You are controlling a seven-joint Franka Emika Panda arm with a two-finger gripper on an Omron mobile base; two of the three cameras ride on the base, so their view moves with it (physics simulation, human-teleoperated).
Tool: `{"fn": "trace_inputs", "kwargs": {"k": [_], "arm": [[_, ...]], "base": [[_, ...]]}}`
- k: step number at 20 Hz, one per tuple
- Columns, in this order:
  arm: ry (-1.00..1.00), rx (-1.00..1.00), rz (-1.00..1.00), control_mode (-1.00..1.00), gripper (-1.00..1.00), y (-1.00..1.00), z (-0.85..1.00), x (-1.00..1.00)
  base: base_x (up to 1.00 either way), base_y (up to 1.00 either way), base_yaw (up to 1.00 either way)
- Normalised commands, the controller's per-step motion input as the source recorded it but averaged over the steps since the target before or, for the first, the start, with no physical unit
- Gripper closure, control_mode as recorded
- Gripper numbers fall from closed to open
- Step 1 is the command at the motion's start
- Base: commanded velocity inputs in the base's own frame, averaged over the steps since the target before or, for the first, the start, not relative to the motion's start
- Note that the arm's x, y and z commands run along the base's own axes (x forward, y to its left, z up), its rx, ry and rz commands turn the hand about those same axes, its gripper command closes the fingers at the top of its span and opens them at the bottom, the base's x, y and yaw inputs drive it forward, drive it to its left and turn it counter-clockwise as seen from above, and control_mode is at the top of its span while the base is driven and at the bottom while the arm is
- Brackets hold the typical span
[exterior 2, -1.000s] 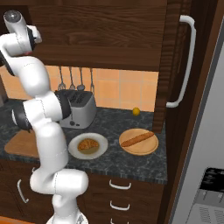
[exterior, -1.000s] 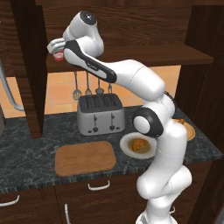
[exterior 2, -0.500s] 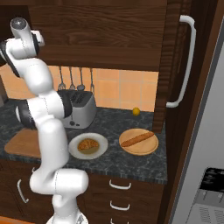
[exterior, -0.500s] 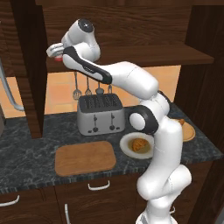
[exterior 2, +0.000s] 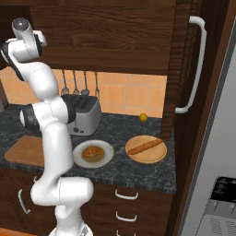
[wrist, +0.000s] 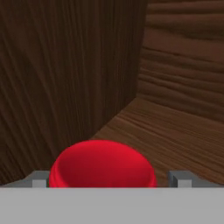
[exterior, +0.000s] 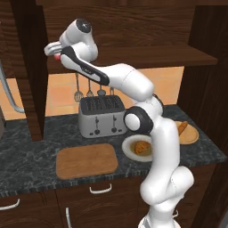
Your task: From the different types of pastries on the counter, select a croissant and place it on the cutting board. Then retrieve a jar of jam from the cabinet and place it alongside the croissant on the cutting board.
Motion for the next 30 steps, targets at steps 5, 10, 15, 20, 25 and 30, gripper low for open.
{"fn": "trace_inputs", "kwargs": {"k": [5,10,15,20,25,30], "arm": [[0.01,-0.03,0.00,-1.00,1.00,0.39,-0.14,0.00],[0.07,0.00,0.00,-1.00,1.00,0.09,-0.06,-0.09],[0.09,0.00,0.00,-1.00,1.00,0.00,0.00,-0.42],[0.00,0.00,0.00,-1.00,1.00,-0.27,0.00,-0.61],[-0.01,0.00,0.00,-1.00,1.00,-0.01,0.01,-0.08],[-0.33,0.01,0.00,-1.00,1.00,-0.16,-0.08,-0.47]], "base": [[0.00,0.00,0.00],[0.00,0.00,0.00],[0.00,0.00,0.00],[0.00,0.00,0.00],[0.00,0.00,0.00],[0.00,0.00,0.00]]}}
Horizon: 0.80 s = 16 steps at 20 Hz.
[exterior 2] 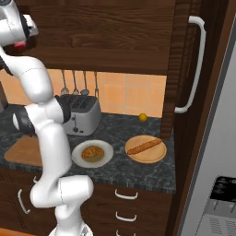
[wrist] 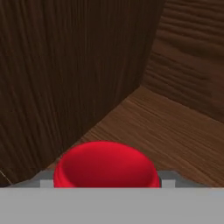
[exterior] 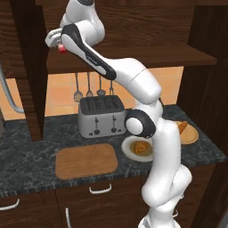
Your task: From the different types of pastries on the counter, select a croissant and place it on the cutting board. Then retrieve a jar of jam from the cabinet and place it alongside the croissant on the cutting board.
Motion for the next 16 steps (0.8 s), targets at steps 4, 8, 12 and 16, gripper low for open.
{"fn": "trace_inputs", "kwargs": {"k": [4,8,12,16], "arm": [[-0.39,0.05,0.00,-1.00,1.00,-0.21,-0.15,-0.49],[-0.07,0.02,0.00,-1.00,1.00,-0.05,-0.16,0.00],[-0.28,0.24,0.00,-1.00,1.00,-0.44,-0.57,-0.13],[-0.12,0.30,0.00,-1.00,1.00,-0.65,-0.26,-0.44]], "base": [[0.00,0.00,0.00],[0.00,0.00,0.00],[0.00,0.00,0.00],[0.00,0.00,0.00]]}}
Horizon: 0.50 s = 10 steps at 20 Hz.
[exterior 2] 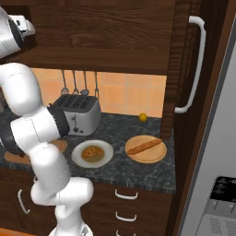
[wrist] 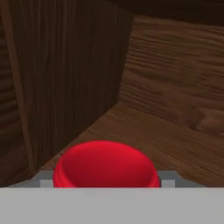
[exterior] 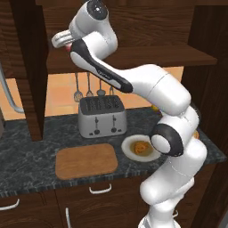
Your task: From the different types of pastries on the counter, select a croissant and place it on the cutting board. Then retrieve a jar of jam from the cabinet and place it alongside the croissant on the cutting board.
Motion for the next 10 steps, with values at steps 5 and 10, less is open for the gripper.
{"fn": "trace_inputs", "kwargs": {"k": [5,10], "arm": [[-0.05,0.34,0.00,-1.00,1.00,-0.64,-0.15,-0.58],[-0.03,0.29,0.00,-1.00,1.00,-0.39,-0.07,-0.63]], "base": [[0.00,0.00,0.00],[0.00,0.00,0.00]]}}
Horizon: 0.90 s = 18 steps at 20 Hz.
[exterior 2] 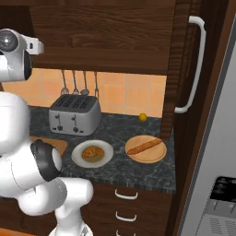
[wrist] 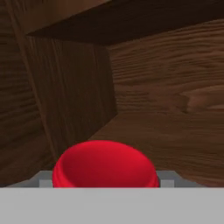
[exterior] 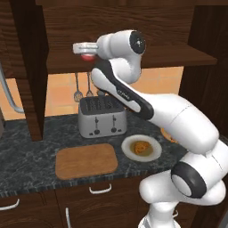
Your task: From the different types of pastries on the counter, select a croissant and place it on the cutting board. Then retrieve a jar of jam from the cabinet and place it alongside the croissant on the cutting board.
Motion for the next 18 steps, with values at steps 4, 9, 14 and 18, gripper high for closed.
{"fn": "trace_inputs", "kwargs": {"k": [4,9,14,18], "arm": [[-0.14,0.02,0.07,-1.00,1.00,-0.08,-0.01,-0.53],[-0.05,0.00,0.10,-1.00,1.00,-0.12,0.00,-0.35],[-0.10,0.01,0.24,-1.00,1.00,-0.31,0.00,-0.73],[-0.09,0.01,0.28,-1.00,1.00,-0.37,0.05,-0.82]], "base": [[0.00,0.00,0.00],[0.00,0.00,0.00],[0.00,0.00,0.00],[0.00,0.00,0.00]]}}
